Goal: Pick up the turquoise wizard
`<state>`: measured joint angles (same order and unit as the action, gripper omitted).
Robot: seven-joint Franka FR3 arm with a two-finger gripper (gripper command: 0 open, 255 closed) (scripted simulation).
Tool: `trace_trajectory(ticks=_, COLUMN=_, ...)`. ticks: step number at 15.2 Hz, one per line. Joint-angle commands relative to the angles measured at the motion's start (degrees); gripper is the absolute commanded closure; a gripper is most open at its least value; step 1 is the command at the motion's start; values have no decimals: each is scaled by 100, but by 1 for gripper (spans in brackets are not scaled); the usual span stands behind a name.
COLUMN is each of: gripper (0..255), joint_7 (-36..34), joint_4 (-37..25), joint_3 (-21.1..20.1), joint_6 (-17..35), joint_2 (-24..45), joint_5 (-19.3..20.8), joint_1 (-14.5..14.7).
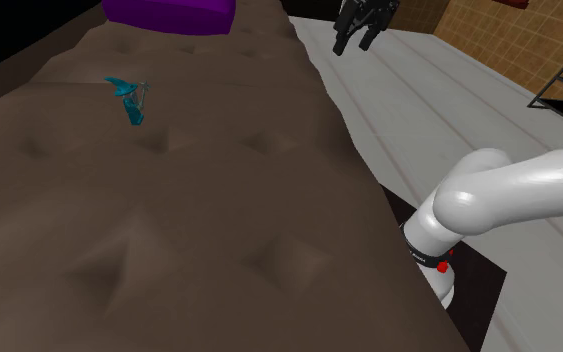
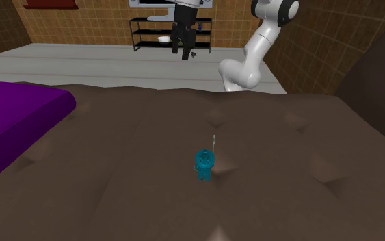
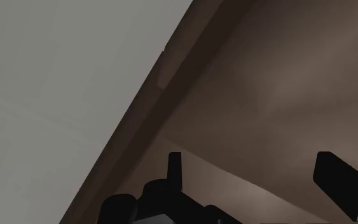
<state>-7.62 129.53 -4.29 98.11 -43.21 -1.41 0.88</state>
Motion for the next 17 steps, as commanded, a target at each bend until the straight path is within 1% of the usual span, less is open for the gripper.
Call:
trace_trajectory(ticks=1, gripper=0, joint_7=0, joint_4=0, joint_3=0, joint_6=0, joint_2=0, joint_5=0, joint_1=0)
trace_trajectory(ticks=6, gripper=0, joint_7=-516, joint_4=-295, joint_3=-552, joint_6=307, joint_2=566, joint_5=-200, joint_1=146)
trace_trajectory(ticks=10, gripper=0, joint_7=-934, joint_4=-639, joint_3=-993, joint_6=527, joint_2=1097, joint_5=-273, joint_1=223)
trace_trajectory(ticks=14, gripper=0, joint_7=-1371, joint_4=-1080, joint_3=-1436, joint_6=710, joint_2=1693, joint_5=-246, joint_1=272)
trace_trajectory(ticks=17, gripper=0, joint_7=-1719, joint_4=-1476, joint_3=-1772, joint_6=814, joint_2=2186, joint_5=-145, joint_1=295)
